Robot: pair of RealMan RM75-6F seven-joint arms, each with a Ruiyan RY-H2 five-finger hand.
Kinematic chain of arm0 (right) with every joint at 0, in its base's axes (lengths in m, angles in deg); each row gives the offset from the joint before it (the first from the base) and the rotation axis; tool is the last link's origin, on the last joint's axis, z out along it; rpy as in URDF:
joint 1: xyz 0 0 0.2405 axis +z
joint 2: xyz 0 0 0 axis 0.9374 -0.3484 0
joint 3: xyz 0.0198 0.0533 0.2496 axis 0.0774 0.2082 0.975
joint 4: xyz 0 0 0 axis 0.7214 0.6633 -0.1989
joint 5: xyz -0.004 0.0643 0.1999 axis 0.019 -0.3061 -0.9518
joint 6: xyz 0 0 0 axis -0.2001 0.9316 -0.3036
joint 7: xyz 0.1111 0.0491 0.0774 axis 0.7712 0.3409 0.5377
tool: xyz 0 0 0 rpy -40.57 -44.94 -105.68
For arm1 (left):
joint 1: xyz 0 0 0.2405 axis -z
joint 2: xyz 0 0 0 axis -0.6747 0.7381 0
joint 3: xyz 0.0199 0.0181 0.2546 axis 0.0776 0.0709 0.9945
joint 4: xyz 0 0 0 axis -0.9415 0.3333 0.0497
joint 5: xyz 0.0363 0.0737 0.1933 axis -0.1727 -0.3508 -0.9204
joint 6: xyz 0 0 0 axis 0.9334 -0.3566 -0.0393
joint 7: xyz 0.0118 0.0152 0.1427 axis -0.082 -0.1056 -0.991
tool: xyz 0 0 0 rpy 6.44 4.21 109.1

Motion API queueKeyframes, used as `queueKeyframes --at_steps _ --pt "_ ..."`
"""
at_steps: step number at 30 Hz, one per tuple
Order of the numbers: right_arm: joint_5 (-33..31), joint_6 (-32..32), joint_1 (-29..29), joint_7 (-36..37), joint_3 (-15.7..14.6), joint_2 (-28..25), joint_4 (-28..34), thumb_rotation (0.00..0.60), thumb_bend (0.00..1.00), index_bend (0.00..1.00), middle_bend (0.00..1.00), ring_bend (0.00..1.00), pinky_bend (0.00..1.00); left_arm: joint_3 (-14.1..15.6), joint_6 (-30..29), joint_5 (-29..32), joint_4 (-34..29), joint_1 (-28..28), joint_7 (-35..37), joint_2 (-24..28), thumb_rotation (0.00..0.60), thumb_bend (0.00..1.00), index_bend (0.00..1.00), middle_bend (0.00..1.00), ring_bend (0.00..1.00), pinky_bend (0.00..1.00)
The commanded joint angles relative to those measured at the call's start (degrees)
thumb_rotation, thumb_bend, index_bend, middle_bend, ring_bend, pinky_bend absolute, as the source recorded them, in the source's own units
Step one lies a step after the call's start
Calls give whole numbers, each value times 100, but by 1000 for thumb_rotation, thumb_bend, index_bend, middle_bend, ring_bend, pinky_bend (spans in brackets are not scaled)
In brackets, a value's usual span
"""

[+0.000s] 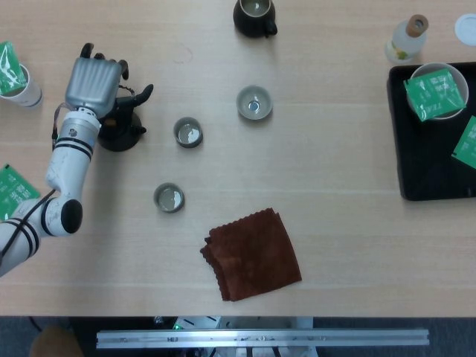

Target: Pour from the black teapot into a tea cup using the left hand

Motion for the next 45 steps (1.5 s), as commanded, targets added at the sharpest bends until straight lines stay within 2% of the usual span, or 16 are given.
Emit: queueKeyframes --at_steps 1,7,24,45 --pt "8 6 6 -7 -1 5 3 600 74 320 379 210 234 35 -18 17 -57 -21 -48 38 0 206 396 467 276 101" --pt "18 -11 -4 -30 -3 3 24 600 74 320 379 209 234 72 -61 22 -151 -44 -75 80 0 206 438 500 300 101" --pt "45 -21 -17 -50 -14 -2 51 600 74 320 379 209 235 250 -326 -148 -682 -162 -194 358 0 206 477 535 336 102" --pt "84 -45 -26 -152 -22 -25 153 600 74 320 379 210 234 485 -491 -300 -1237 -317 -361 813 0 206 483 544 347 102"
